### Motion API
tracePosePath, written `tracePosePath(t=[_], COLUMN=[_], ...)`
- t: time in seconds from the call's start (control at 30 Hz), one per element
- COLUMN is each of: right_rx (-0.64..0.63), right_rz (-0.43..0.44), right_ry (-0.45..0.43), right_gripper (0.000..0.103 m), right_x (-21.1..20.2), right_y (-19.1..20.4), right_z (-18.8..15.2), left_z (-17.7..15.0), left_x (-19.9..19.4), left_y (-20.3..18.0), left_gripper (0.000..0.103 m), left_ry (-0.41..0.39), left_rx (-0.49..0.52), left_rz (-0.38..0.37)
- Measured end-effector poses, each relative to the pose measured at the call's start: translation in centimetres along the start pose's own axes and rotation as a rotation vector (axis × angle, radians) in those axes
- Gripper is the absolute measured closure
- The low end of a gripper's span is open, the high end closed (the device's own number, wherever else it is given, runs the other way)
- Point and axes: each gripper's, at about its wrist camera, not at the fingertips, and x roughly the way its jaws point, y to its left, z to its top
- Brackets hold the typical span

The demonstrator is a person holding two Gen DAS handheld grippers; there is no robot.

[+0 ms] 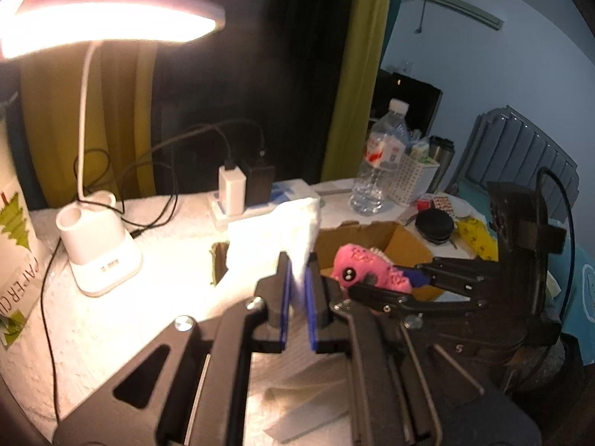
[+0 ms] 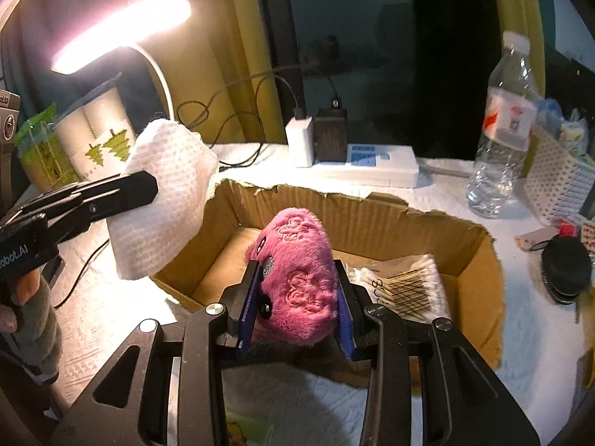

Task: Organize soft objects
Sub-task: 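Carry the pink plush into the box while the left gripper grasps the white towel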

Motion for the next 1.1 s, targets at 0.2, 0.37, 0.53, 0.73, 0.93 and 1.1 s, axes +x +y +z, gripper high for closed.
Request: tracePosePath(t=[0.2,0.37,0.53,0.73,0.93,1.1], right_rx=[0.02,0.047,0.082,0.12,0.161,0.155], right_rz=[0.018,-0.002,-0.067,-0.146,-0.168,-0.177], right_ry=[0.028,0.023,0.003,0.01,-0.012,-0.034], right_gripper=[0.065,0.064,0.064,0.064,0.047,0.046], right_x=[1.8,2.0,0.8,-0.2,-2.1,-4.0], right_y=[-0.7,-1.7,-3.0,-4.6,-5.5,-4.9], right_z=[0.1,0.1,0.1,-0.5,-1.1,-1.4], left_z=[-0.5,-0.7,-0.9,-0.7,-0.4,-0.5], left_x=[2.6,4.0,4.7,3.9,2.4,0.7], left_y=[0.5,0.7,-0.1,-0.8,-1.8,-2.7], left_gripper=[0.094,0.088,0.078,0.032,0.032,0.031], left_ry=[0.058,0.092,0.117,0.091,0.069,0.049], left_rx=[-0.02,-0.032,-0.002,0.0,0.018,0.027], left_rz=[0.004,0.014,0.012,-0.004,-0.003,-0.008])
